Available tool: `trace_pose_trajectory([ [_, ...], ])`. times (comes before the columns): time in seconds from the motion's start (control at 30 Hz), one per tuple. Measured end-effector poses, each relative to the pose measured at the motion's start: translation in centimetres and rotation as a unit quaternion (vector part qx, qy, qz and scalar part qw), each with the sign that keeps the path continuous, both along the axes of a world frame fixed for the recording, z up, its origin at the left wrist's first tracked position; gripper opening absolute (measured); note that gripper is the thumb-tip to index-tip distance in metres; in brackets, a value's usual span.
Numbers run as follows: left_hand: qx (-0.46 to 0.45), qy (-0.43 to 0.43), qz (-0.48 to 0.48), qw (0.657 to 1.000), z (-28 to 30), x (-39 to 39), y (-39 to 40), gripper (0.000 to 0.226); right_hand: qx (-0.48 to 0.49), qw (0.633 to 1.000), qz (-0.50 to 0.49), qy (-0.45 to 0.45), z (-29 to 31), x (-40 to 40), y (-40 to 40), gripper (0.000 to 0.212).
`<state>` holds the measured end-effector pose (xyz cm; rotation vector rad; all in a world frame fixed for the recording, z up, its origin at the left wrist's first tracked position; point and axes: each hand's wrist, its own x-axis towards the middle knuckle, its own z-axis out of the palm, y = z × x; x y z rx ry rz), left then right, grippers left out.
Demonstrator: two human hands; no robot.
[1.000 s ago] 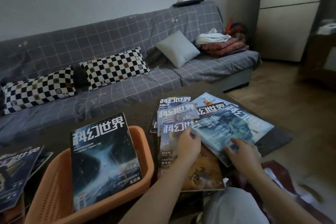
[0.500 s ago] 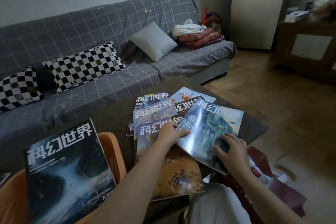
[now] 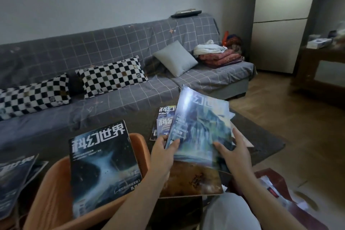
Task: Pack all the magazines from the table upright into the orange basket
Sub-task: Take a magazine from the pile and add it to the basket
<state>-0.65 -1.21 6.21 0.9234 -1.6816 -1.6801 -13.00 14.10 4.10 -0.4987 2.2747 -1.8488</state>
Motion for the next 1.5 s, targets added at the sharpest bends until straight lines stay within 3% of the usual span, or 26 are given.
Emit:
trace_pose_trajectory([
  [0.13, 0.011, 0.075, 0.047, 0.996, 1.8, 4.8, -1.0, 0.01, -0.054, 0.991, 0.08, -0.096, 2.3, 1.9, -3.1, 0.037],
  [0.23, -0.022, 0.062, 0.085, 0.994, 2.4, 8.3, -2.1, 0.006, -0.105, 0.973, 0.136, -0.155, 3.1, 3.9, -5.6, 0.014],
  [0.4, 0.022, 0.066, 0.097, 0.993, 2.6, 14.0, -4.7, 0.015, -0.135, 0.95, 0.215, -0.179, 4.0, 7.4, -9.3, 0.02],
  [0.57, 0.012, 0.035, 0.089, 0.995, 2.4, 18.7, -7.6, 0.043, -0.115, 0.943, 0.265, -0.165, 4.0, 10.0, -12.8, 0.021],
  [0.77, -0.061, -0.023, 0.176, 0.982, 1.1, 22.2, -10.4, 0.029, -0.03, 0.943, 0.31, -0.121, 2.5, 12.4, -16.7, 0.025],
  [0.9, -0.098, -0.144, 0.224, 0.959, -0.3, 22.9, -11.2, 0.022, 0.046, 0.937, 0.345, -0.011, 2.1, 13.4, -18.2, 0.039],
  [1.03, -0.102, -0.219, 0.213, 0.947, -0.8, 22.8, -11.5, 0.02, 0.149, 0.937, 0.289, 0.124, 1.2, 14.5, -18.7, 0.027],
  [1.17, -0.11, -0.269, 0.207, 0.934, -0.7, 22.6, -11.8, 0.021, 0.135, 0.936, 0.271, 0.178, 0.2, 15.0, -18.8, 0.025],
  [1.3, -0.164, -0.3, 0.206, 0.917, -0.4, 22.6, -11.3, 0.012, 0.179, 0.904, 0.292, 0.256, 0.3, 14.8, -19.3, 0.033],
  [1.5, -0.176, -0.286, 0.207, 0.919, -0.3, 22.7, -10.8, 0.016, 0.291, 0.886, 0.346, 0.1, 0.9, 14.9, -19.1, 0.014],
])
